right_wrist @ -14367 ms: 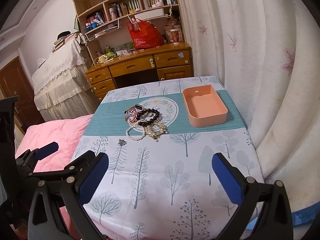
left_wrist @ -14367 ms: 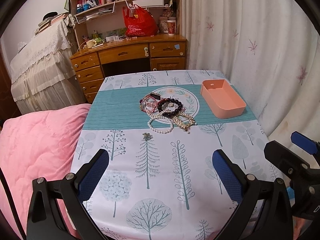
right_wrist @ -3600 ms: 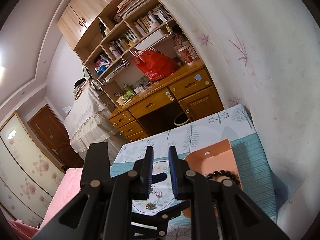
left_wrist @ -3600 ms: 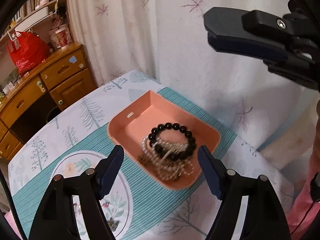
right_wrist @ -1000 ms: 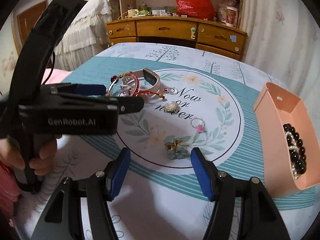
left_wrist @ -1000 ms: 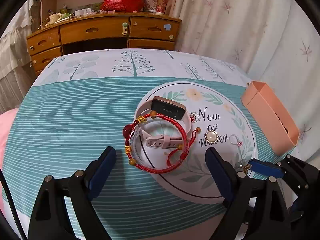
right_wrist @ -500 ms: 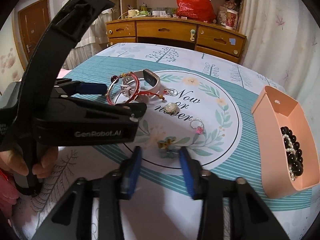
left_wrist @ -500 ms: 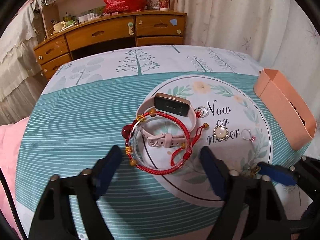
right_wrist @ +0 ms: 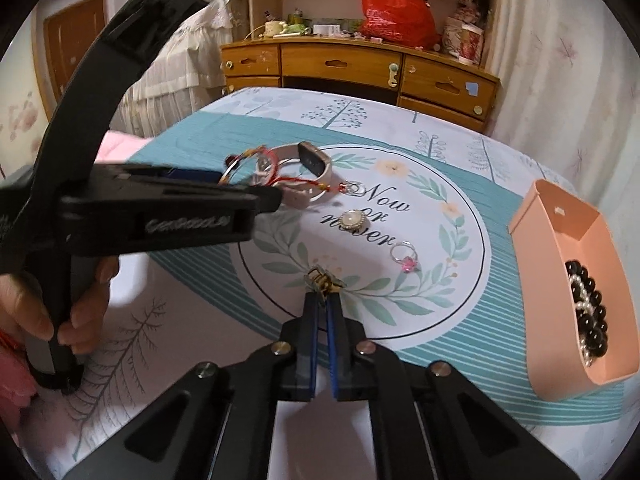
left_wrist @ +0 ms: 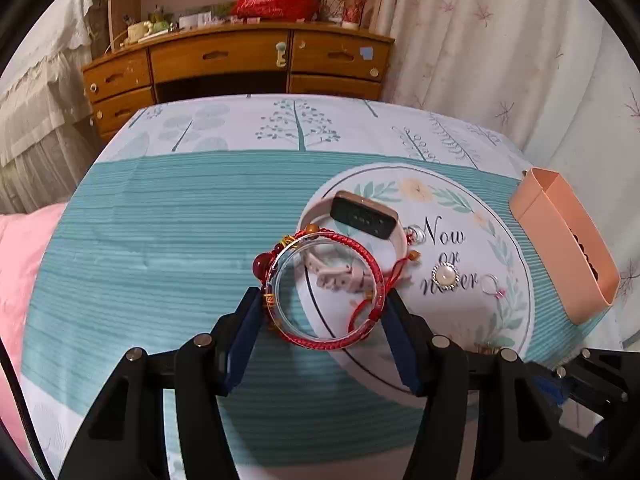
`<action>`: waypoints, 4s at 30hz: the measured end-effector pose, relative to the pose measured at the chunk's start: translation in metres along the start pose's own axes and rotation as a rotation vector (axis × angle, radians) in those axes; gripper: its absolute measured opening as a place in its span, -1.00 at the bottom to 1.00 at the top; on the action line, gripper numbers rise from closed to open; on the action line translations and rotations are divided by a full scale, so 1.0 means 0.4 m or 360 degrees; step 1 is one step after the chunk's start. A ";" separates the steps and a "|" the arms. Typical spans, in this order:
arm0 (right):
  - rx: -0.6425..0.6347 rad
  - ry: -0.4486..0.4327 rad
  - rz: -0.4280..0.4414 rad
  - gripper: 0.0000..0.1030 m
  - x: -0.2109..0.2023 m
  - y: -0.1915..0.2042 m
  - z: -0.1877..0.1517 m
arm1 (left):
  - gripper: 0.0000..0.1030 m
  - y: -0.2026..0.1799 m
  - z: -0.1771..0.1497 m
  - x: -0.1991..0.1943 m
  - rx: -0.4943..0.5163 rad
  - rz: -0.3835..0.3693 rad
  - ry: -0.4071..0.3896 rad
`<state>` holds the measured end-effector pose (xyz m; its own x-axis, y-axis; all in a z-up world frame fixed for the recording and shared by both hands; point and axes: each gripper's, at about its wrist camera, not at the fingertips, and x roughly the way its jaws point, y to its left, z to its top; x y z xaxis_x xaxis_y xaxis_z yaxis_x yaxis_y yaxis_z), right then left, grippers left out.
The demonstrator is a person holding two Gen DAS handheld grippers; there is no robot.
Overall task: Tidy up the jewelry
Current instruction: 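Carry the gold charm and red bracelet into the pink box and open both tools, then move both tools back toward the pink watch and rings on the mat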
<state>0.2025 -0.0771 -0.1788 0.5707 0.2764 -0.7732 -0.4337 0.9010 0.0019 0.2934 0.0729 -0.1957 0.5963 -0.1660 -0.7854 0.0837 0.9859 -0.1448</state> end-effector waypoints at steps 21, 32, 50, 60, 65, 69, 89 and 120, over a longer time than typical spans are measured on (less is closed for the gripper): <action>0.0400 -0.0328 0.0424 -0.93 -0.281 -0.181 0.027 | 0.13 -0.179 0.041 -0.262 0.0269 -0.0155 -0.0064; 0.0476 -0.0540 0.0149 -0.93 -0.461 -0.347 0.003 | 0.13 -0.360 0.089 -0.298 0.0466 -0.0344 -0.0141; 0.0729 -0.0344 0.0032 -0.92 -0.380 -0.512 -0.059 | 0.13 -0.619 0.077 -0.110 0.0776 -0.0473 -0.0025; 0.0853 -0.0150 0.0038 -0.89 -0.305 -0.541 -0.084 | 0.60 -0.617 0.057 -0.067 0.0779 -0.0391 0.0062; 0.0855 -0.0157 0.0023 -0.62 -0.309 -0.539 -0.084 | 0.70 -0.569 0.062 -0.087 0.0765 -0.0291 0.0004; 0.0877 -0.0149 0.0012 -0.43 -0.305 -0.539 -0.086 | 0.70 -0.489 0.060 -0.099 0.0673 -0.0253 0.0030; 0.0720 -0.0122 0.0124 0.07 -0.333 -0.339 0.068 | 0.94 0.067 0.012 -0.225 0.0121 0.0132 -0.0073; 0.0135 0.0121 -0.0083 -0.09 0.028 -0.084 0.053 | 0.94 -0.066 0.090 0.040 0.0419 -0.0010 -0.0083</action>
<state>0.2384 -0.0972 -0.1741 0.5351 0.2052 -0.8195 -0.3425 0.9395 0.0116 0.3296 0.0450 -0.1827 0.6347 -0.1777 -0.7520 0.2883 0.9574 0.0171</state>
